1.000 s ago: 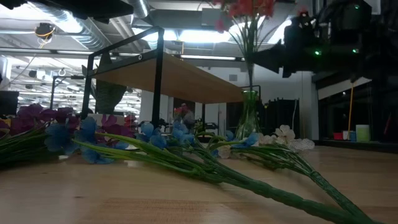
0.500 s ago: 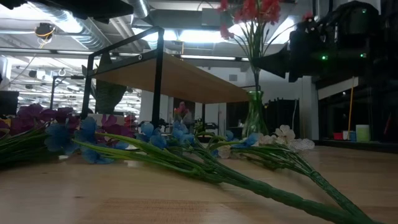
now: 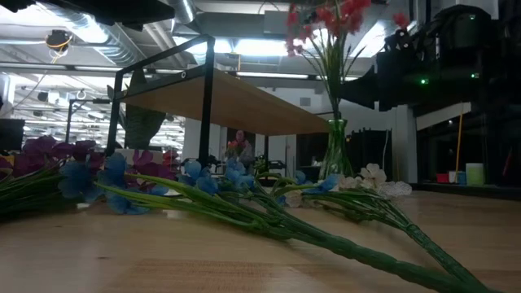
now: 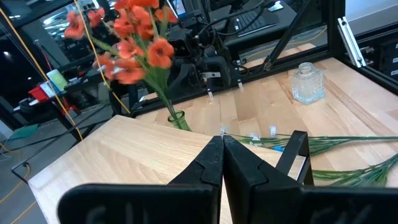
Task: Pick and place flowers into a vace then onto a shelf
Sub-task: Put the orange flowers into the green vase
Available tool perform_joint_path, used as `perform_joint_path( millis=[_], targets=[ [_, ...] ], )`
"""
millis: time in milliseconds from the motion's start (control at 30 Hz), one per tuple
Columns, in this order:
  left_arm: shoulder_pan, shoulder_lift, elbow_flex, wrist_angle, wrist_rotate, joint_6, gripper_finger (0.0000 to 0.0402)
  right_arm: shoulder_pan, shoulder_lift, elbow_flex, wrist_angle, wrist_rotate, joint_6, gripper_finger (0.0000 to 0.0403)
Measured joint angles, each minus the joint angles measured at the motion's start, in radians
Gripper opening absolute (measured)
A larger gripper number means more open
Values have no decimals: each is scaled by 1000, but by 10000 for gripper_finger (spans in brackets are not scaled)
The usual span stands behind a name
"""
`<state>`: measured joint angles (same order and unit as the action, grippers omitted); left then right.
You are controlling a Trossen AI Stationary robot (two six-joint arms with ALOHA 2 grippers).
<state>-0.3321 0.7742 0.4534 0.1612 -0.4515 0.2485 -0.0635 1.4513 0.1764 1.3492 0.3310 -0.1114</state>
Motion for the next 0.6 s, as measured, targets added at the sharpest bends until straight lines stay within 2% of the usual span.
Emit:
perform_joint_path(
  millis=[267,400,600],
  targets=[
    [0,0,0,-1,0,-1,4,0,0,0,-16,-1,25,154],
    [0,0,0,-3,0,-2,4,1,-2,0,-83,-2,32,165],
    [0,0,0,-5,0,-3,4,1,-10,0,-89,-1,25,167]
  ],
)
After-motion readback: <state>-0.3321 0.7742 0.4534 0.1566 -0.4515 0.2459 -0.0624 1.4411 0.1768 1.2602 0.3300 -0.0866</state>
